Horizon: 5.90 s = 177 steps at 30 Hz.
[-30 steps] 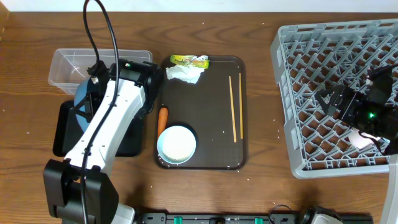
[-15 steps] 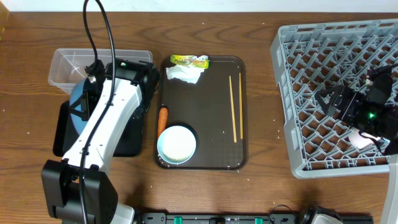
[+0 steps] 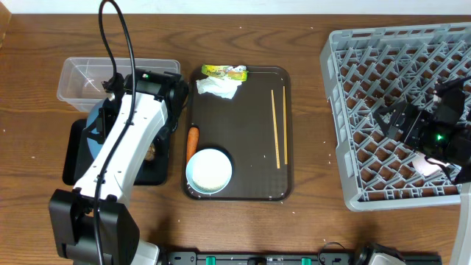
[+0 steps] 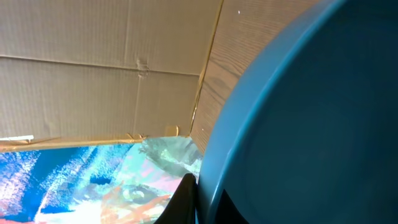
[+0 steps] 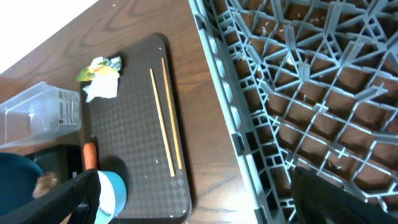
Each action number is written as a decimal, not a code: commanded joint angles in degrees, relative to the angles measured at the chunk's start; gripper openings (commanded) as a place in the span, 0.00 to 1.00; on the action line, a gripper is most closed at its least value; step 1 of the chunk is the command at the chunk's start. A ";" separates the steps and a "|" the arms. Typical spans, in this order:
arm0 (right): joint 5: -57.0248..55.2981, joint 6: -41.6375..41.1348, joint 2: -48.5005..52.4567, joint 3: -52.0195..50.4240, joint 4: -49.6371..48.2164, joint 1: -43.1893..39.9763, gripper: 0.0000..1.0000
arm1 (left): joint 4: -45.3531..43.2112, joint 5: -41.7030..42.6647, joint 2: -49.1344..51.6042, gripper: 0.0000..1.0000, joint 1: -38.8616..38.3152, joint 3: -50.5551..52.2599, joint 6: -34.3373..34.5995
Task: Sort waste into correct bins and load items into the dishwasher rack
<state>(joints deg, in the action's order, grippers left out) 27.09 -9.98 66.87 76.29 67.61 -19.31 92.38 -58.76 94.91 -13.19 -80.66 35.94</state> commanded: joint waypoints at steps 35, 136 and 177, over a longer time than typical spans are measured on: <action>27.54 17.55 -1.03 0.74 -9.05 14.62 0.83 | -41.18 70.79 -16.11 0.06 -16.79 -11.47 -26.71; -71.23 98.18 35.39 0.74 -78.93 0.35 0.01 | -38.91 80.19 -17.09 0.98 -19.69 -11.45 -26.71; -32.00 14.36 30.69 0.96 -34.95 27.06 0.99 | -36.44 80.17 -19.96 0.98 -17.99 -11.45 -29.33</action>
<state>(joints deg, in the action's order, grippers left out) -24.53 20.14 100.82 76.82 29.58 3.92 55.72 21.06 77.69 -32.38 -91.53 8.67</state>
